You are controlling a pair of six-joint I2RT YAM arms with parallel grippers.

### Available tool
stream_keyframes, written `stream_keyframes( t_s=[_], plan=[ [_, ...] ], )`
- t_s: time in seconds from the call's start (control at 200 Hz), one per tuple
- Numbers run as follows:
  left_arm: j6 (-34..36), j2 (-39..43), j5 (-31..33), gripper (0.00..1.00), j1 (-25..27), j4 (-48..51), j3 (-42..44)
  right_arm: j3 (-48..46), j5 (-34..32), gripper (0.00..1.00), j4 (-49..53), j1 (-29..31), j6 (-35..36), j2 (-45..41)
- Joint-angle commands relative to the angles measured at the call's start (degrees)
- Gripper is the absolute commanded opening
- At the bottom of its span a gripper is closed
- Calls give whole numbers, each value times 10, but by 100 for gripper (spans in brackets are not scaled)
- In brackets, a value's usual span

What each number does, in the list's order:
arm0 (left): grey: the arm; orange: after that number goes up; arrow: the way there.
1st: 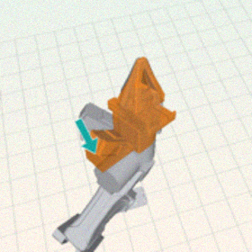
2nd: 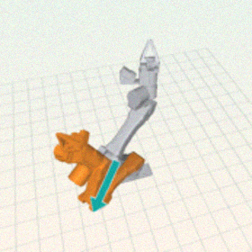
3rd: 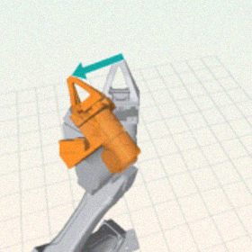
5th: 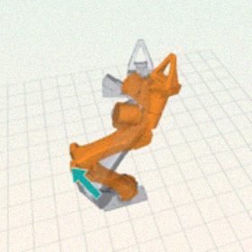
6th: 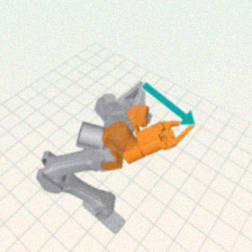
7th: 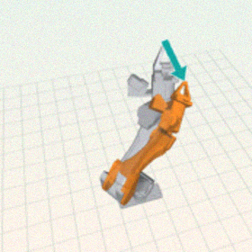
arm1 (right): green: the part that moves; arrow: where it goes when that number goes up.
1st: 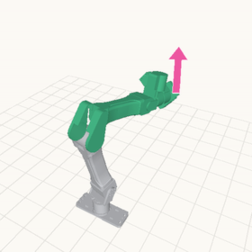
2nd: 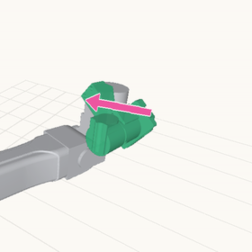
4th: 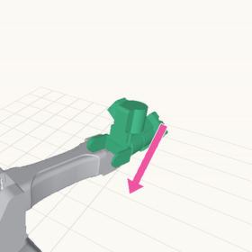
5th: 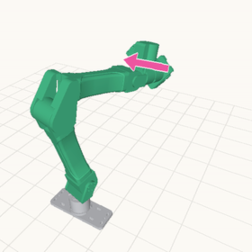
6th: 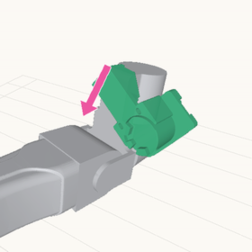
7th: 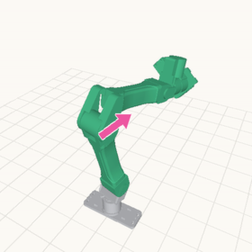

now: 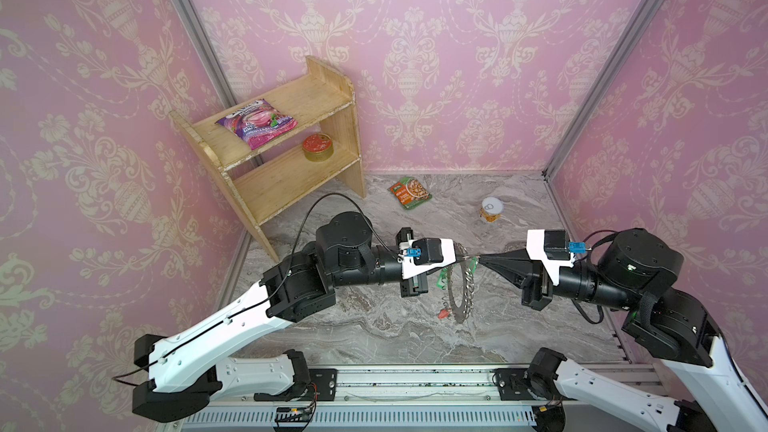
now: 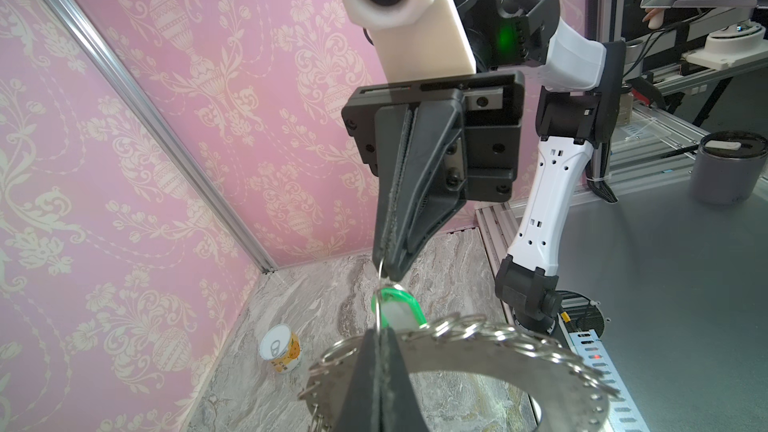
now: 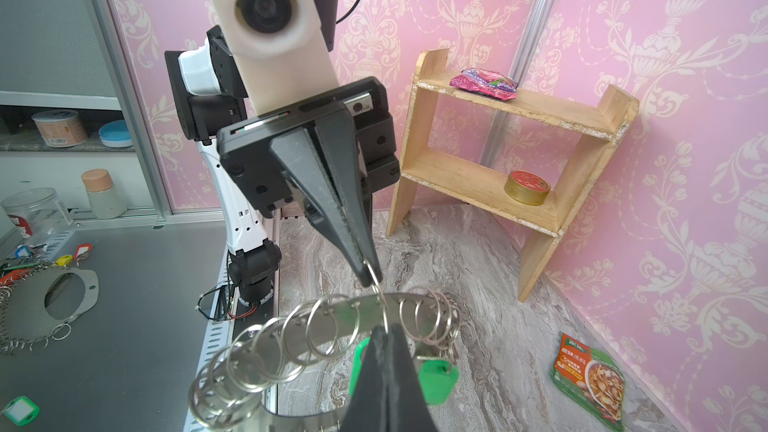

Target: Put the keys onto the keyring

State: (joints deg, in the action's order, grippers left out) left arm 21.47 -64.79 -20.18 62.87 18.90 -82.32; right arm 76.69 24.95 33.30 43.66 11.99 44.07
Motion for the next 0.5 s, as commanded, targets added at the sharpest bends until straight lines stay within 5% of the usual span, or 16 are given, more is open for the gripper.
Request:
stream_keyframes(
  t_s=[0.0,0.495],
  plan=[
    [-8,9,-23,0,12,-15,-10,14,-17,0,-8,6,6,8],
    [-8,6,-36,0,16,-9,-16,20,-38,0,4,9,8,14]
  ],
)
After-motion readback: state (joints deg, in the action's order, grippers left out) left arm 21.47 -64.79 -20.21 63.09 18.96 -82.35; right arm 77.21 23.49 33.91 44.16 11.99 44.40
